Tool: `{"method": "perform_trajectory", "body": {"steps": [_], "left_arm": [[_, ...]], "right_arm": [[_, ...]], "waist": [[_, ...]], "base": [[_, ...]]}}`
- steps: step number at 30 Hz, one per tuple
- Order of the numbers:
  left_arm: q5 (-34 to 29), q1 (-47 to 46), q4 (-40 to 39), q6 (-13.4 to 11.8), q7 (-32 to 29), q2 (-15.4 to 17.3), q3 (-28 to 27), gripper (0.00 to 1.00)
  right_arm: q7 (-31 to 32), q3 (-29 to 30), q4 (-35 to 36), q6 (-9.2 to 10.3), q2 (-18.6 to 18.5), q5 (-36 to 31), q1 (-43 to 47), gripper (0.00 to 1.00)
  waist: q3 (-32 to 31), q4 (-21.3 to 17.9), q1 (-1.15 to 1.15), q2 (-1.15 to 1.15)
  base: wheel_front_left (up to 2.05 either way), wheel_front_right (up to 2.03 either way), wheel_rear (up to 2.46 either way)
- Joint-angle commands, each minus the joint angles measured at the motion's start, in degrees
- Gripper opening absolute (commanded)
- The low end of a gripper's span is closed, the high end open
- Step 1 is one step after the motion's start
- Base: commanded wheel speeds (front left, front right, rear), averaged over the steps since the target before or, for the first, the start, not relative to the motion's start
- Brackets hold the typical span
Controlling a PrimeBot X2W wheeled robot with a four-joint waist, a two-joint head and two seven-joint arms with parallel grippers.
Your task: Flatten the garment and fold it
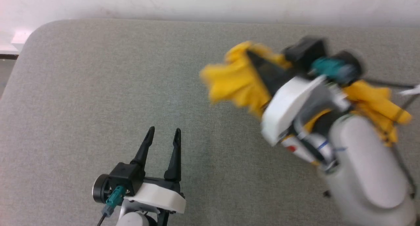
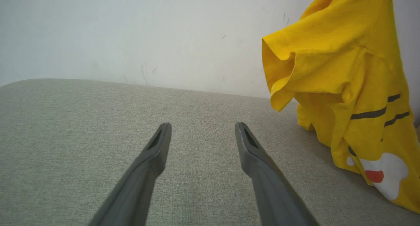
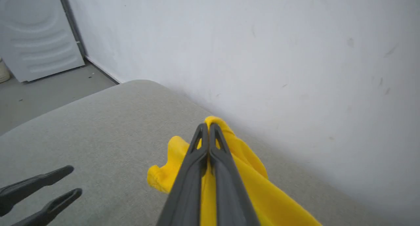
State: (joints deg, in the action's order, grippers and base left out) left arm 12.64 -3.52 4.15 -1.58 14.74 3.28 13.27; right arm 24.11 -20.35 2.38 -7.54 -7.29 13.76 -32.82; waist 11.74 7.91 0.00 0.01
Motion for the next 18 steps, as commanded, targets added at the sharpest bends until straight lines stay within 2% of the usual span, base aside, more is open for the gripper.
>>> {"method": "perform_trajectory", "body": {"steps": [1, 4, 8, 9, 10, 11, 14, 18], "left_arm": [[0.1, 1.2, -0.1, -0.1, 0.3, -0.2, -0.3, 1.00], [0.0, 1.6, -0.1, 0.1, 0.3, -0.2, -0.5, 1.00], [-0.1, 1.8, 0.1, 0.4, 0.3, -0.2, -0.5, 1.00], [-0.1, 1.8, 0.2, 0.4, 0.3, -0.2, -0.5, 1.00], [-0.1, 1.8, 0.3, 0.4, 0.3, -0.2, -0.5, 1.00], [-0.2, 1.9, 0.4, 0.4, 0.3, -0.2, -0.5, 1.00], [-0.3, 2.1, 0.6, 0.5, 0.3, -0.2, -0.5, 1.00], [-0.5, 2.5, 0.9, 0.6, 0.3, -0.1, -0.5, 1.00]], "right_arm": [[0.8, -3.5, 1.1, 0.05, 0.3, 2.9, 1.4, 0.00], [3.8, -9.1, 1.9, 0.05, -1.9, 6.5, 5.6, 0.00], [9.6, -14.7, 2.0, 0.05, -7.7, 11.2, 12.2, 0.00], [10.5, -15.5, 2.0, 0.05, -9.1, 12.0, 13.4, 0.03], [11.0, -15.3, 2.1, 0.05, -9.9, 12.9, 14.5, 0.32], [11.0, -14.7, 2.2, 0.05, -10.2, 13.4, 15.3, 1.00], [9.7, -12.7, 2.5, 0.05, -10.2, 13.1, 16.0, 1.00], [4.3, -4.8, 3.2, 0.05, -6.7, 10.7, 16.3, 1.00]], "waist": [[-0.1, 0.3, 0.00, -0.01], [0.0, 0.6, 0.00, -0.01], [0.2, 0.9, 0.00, -0.01], [0.1, 0.9, 0.00, -0.01], [0.1, 0.8, 0.00, -0.01], [0.0, 0.6, 0.00, -0.01], [-0.4, 0.0, 0.00, -0.01], [-1.6, -1.1, 0.00, -0.01]], "base": [[0.00, 0.00, 0.00], [0.00, 0.00, 0.00], [0.00, 0.00, 0.00], [0.00, 0.00, 0.00], [0.00, 0.00, 0.00], [0.00, 0.00, 0.00], [0.00, 0.00, 0.00], [0.00, 0.00, 0.00]]}}
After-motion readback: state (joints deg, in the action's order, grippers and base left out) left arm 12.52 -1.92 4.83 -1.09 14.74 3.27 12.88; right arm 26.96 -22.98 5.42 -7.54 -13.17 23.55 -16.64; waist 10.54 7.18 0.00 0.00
